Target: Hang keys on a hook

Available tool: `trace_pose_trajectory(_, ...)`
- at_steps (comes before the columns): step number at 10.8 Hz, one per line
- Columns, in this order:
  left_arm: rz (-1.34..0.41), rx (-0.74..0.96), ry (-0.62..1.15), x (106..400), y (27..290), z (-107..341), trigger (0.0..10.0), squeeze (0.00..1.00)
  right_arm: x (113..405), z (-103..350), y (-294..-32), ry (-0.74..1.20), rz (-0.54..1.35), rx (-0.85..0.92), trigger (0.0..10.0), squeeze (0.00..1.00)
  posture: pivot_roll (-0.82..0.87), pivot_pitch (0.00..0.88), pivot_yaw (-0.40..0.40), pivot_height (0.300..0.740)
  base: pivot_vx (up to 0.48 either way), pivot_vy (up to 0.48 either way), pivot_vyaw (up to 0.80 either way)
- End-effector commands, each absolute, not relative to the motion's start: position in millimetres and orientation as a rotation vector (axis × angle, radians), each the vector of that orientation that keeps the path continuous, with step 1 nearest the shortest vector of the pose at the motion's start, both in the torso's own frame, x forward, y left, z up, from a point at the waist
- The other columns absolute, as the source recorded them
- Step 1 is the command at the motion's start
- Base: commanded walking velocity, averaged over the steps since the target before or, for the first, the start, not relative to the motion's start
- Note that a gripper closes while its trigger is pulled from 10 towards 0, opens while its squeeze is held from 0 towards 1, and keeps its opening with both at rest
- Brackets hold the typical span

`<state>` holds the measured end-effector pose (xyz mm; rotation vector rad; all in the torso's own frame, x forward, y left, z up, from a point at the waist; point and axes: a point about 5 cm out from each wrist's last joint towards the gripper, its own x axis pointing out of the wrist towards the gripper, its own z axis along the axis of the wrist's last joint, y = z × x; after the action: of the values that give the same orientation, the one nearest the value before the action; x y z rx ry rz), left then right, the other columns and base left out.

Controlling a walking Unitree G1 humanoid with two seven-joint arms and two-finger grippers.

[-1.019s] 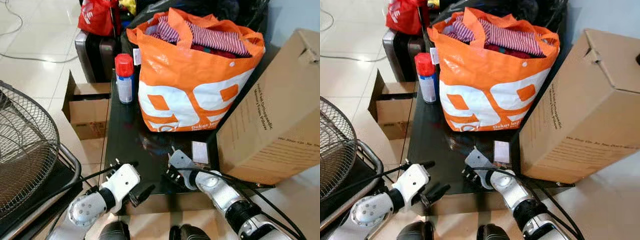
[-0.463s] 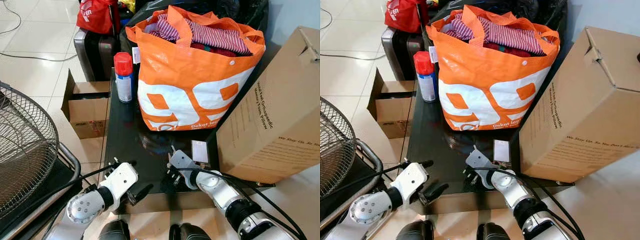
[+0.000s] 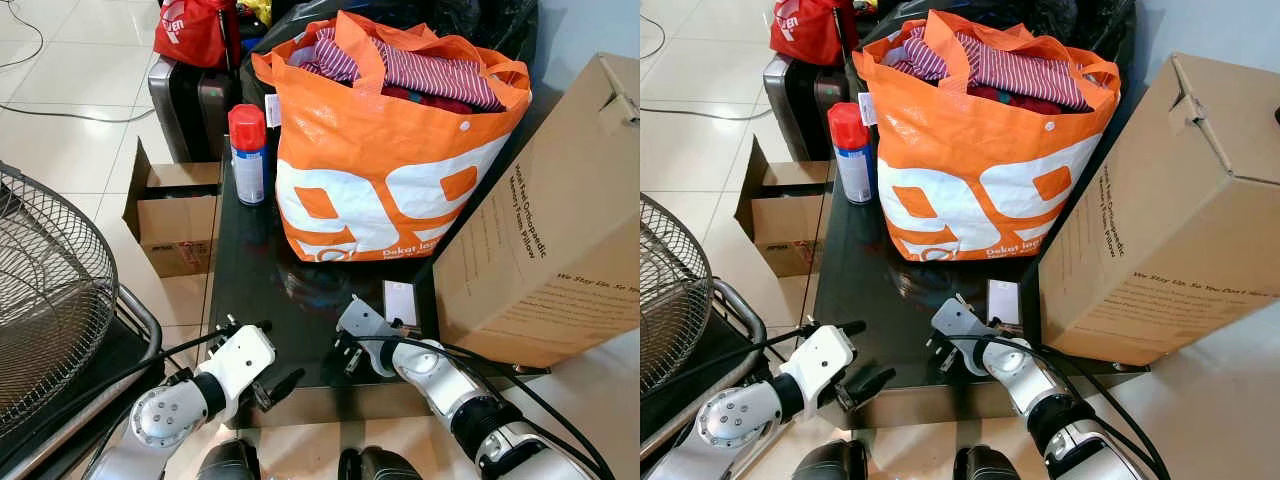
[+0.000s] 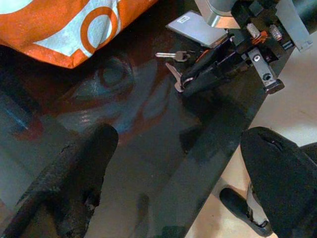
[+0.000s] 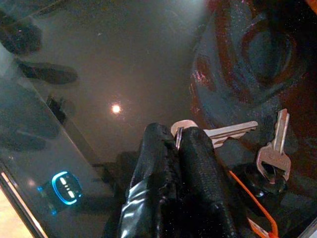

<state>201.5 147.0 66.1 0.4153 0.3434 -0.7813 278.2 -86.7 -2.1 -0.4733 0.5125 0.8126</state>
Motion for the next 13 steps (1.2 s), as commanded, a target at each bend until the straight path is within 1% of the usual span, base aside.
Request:
trace_pose_trajectory(1, -0.79, 0.405, 0.354, 199, 148, 64, 10.0, 0.0, 274, -8, -91, 0.55, 0.813, -0.487, 0.0, 0.0, 0.02, 0.18, -0.093, 0.74, 0.0, 0.0, 0.0)
trace_pose_trajectory(3, -0.792, 0.406, 0.356, 198, 149, 63, 10.0, 0.0, 276, -5, -91, 0.529, 0.827, -0.507, 0.0, 0.0, 0.02, 0.17, -0.091, 0.74, 0.0, 0.0, 0.0)
trace_pose_trajectory(4, -0.785, 0.405, 0.351, 198, 150, 63, 10.0, 0.0, 279, 6, -93, 0.485, 0.86, -0.469, 0.0, 0.0, 0.03, 0.144, -0.095, 0.74, 0.0, 0.0, 0.0)
trace_pose_trajectory(5, -0.778, 0.396, 0.344, 198, 150, 63, 10.0, 0.0, 279, 15, -96, 0.47, 0.879, -0.392, 0.0, 0.0, 0.03, 0.123, -0.097, 0.74, 0.0, 0.0, 0.0)
trace_pose_trajectory(6, -0.766, 0.374, 0.333, 199, 149, 64, 10.0, 0.0, 269, 30, -101, 0.49, 0.967, -0.197, 0.0, 0.0, 0.02, 0.099, -0.093, 0.74, 0.0, 0.0, 0.0)
trace_pose_trajectory(7, -0.769, 0.367, 0.331, 198, 149, 62, 10.0, 0.0, 256, 34, -104, 0.552, 1.055, -0.065, 0.0, 0.0, 0.02, 0.083, -0.084, 0.74, 0.0, 0.0, 0.0)
trace_pose_trajectory(8, -0.782, 0.366, 0.329, 197, 149, 62, 10.0, 0.0, 247, 32, -103, 0.606, 1.098, 0.012, 0.0, 0.0, 0.01, 0.08, -0.079, 0.74, 0.0, 0.0, 0.0)
trace_pose_trajectory(9, -0.792, 0.37, 0.324, 195, 149, 62, 10.0, 0.0, 245, 23, -101, 0.673, 1.05, 0.037, 0.0, 0.0, 0.01, 0.082, -0.075, 0.74, 0.0, 0.0, 0.0)
trace_pose_trajectory(10, -0.794, 0.378, 0.321, 194, 149, 62, 10.0, 0.0, 250, 13, -101, 0.737, 0.915, 0.028, 0.0, 0.0, 0.02, 0.082, -0.076, 0.74, 0.0, 0.0, 0.0)
trace_pose_trajectory(11, -0.794, 0.393, 0.317, 193, 149, 62, 10.0, 0.0, 252, 19, -98, 0.723, 0.892, 0.026, 0.0, 0.0, 0.02, 0.076, -0.077, 0.74, 0.0, 0.0, 0.0)
trace_pose_trajectory(13, -0.79, 0.41, 0.282, 193, 149, 62, 10.0, 0.0, 255, 44, -94, 0.64, 0.967, 0.063, 0.0, 0.0, 0.01, 0.052, -0.083, 0.74, 0.0, 0.0, 0.0)
